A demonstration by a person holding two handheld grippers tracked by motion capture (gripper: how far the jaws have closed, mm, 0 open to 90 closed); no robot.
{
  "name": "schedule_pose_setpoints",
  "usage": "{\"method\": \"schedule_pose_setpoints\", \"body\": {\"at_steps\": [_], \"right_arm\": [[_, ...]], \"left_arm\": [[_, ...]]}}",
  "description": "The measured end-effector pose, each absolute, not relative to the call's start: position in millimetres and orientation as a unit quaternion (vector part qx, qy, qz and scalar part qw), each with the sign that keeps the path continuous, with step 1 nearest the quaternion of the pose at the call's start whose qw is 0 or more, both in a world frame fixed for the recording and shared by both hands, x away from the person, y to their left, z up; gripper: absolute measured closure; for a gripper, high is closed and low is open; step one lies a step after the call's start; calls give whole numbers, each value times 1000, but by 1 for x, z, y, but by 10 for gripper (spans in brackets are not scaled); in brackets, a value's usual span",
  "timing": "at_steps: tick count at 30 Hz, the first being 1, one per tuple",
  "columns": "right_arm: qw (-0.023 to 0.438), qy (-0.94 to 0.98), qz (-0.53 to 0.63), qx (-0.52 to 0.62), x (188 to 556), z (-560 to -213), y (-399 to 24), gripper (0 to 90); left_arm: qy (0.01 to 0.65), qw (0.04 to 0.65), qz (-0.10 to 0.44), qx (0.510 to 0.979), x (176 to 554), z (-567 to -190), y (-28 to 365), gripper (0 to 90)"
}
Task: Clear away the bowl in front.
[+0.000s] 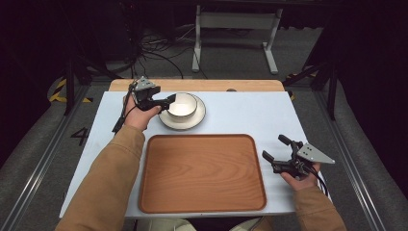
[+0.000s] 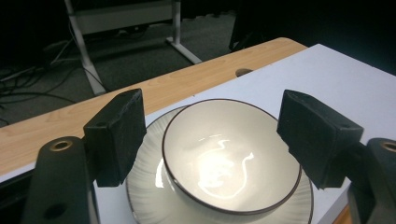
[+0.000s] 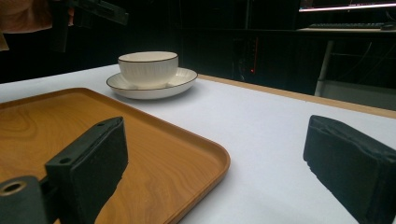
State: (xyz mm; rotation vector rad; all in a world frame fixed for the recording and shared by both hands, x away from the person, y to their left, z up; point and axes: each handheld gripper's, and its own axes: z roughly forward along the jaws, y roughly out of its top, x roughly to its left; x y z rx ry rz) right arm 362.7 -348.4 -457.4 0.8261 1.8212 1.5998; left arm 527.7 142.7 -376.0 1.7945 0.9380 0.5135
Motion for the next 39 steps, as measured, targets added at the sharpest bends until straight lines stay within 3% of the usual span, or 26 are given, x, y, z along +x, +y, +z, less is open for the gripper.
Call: {"method": "schedule_pose_setpoints", "body": {"at_steps": [13,22,29,39], "right_arm": [[287,680,598,311,363,-457,-348,79],[289,683,595,309,363,-457,-348,82],[290,684,594,310,363,-457,-347,84],[294,682,594,309,362,-457,-347,84]], "left_arm": [[436,440,194,760,545,-383,131,359],[483,375,176,772,560,-396,129,323],[505,362,162,767,570,-401,126,328],[529,355,130,760,576,-410,122,422]]}}
